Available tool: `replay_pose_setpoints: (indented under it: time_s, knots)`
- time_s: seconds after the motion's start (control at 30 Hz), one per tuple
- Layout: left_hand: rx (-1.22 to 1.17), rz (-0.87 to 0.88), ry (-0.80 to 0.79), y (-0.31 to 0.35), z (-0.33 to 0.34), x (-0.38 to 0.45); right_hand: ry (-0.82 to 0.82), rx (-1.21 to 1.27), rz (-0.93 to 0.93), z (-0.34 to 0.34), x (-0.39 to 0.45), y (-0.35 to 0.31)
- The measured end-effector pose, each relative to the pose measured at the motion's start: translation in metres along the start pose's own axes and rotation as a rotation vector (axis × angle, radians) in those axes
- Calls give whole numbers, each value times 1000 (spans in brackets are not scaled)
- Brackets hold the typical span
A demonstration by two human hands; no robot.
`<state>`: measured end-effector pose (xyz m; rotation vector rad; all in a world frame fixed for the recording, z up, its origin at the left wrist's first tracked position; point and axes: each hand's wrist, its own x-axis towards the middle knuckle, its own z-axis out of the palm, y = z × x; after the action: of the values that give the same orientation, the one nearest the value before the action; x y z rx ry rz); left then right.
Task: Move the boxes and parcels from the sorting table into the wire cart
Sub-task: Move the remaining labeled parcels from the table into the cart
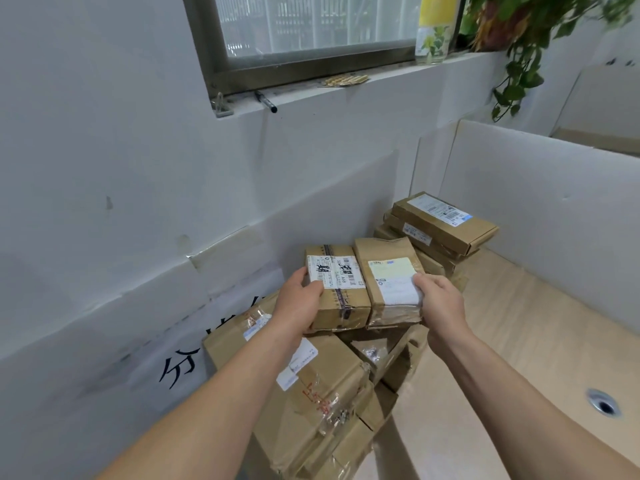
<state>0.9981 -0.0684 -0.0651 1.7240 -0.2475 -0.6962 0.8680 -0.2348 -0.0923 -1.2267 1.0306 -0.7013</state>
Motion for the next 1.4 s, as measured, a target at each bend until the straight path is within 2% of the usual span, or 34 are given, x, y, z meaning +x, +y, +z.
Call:
replay_pose_setpoints:
  time_s: [0.13,0.27,0.47,0.7,1.0,1.4]
  knots:
    - [-31,56,-41,4,-12,-18,-148,84,47,-11,-11,-12]
    - [-11,108,-71,9,-31,-36,-273,42,26,-25,-24,-25]
    - [-72,179,-136,15,-57,-61,-370,97,-22,-33,-44,-41]
    - [-80,252,-179,13,-87,-84,-445,52,-105,-31,-73,-53]
    - [-88,290,-97,1,-126,-120,-505,38,-145,-23,-94,-51]
    - [-73,269,98,-24,-136,-213,-721,61,-157,-34,-129,-40]
